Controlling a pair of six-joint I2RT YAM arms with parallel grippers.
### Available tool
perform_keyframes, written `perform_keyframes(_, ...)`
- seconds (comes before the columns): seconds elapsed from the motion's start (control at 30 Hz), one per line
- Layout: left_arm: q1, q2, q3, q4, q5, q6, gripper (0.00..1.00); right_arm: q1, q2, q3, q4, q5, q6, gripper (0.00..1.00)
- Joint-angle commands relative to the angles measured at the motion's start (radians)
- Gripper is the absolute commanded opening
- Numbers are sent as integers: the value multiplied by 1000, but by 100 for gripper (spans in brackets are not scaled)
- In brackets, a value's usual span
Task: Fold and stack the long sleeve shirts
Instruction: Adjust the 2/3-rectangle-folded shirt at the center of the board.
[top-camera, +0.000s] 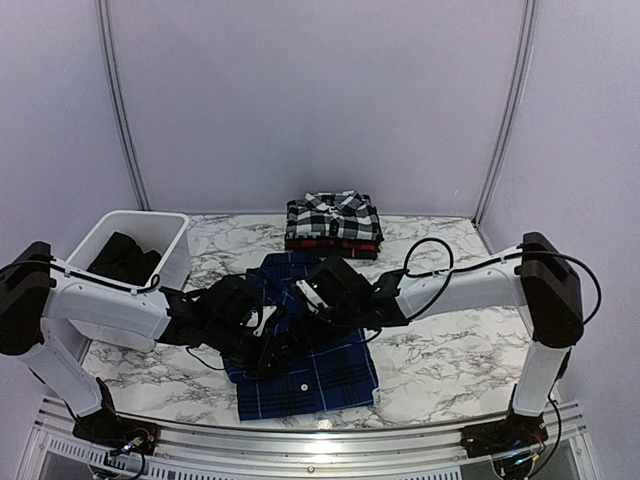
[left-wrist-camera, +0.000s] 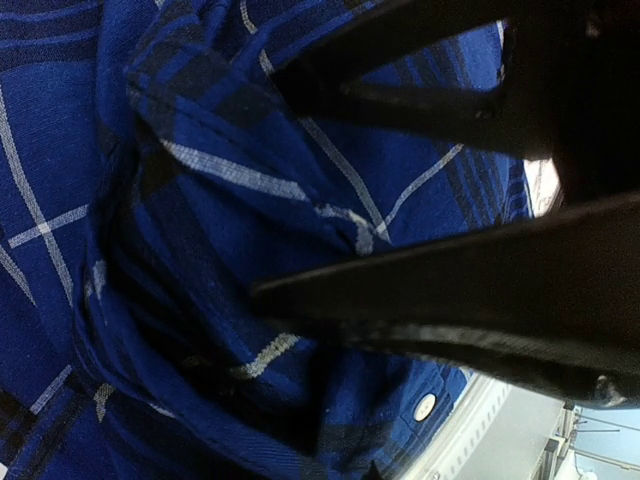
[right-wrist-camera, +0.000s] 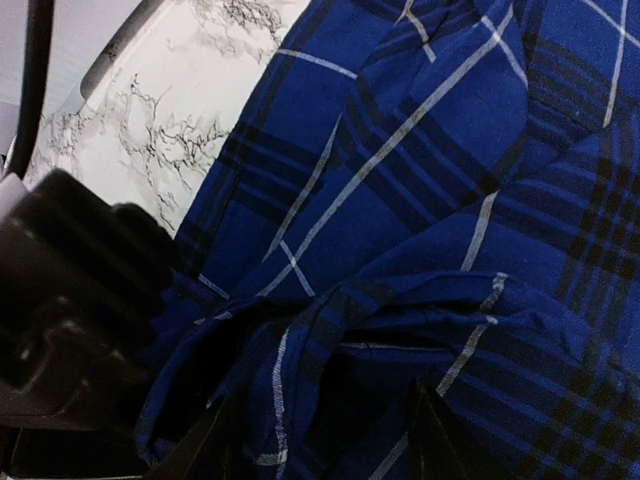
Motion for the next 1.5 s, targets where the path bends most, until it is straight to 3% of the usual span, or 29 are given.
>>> perform_keyframes(0.0,-4,-17,16,10,1,19,7,16,-5,23,20,-27,10,48)
perform_keyframes(0.1,-4,-25,16,0,-11,16,8,15,-10,14,11,-20,12,30)
perform_keyframes(0.17,-3,-54,20,-26,-45,10,17,15,-19,2,-1,-10,14,11)
perform_keyframes(0.23,2,-106,26,-83,-118,-5,30,16,-42,-21,-8,6,17,0)
perform_keyframes(0.33,38,-216,22,-180,-220,-42,40,16,-76,-58,-19,19,17,0)
perform_keyframes(0.53,132,-358,-19,-397,-326,-101,43,16,-143,-121,-23,27,10,0)
perform_keyframes(1.07,179,-231,-56,-438,-208,-79,57,19,-184,-151,-44,43,15,0)
perform_keyframes(1.3,180,-148,-22,-403,-221,-42,53,18,-186,-149,-41,43,16,0)
perform_keyframes(1.47,180,-152,13,-340,-173,-3,31,19,-191,-147,-43,44,20,0)
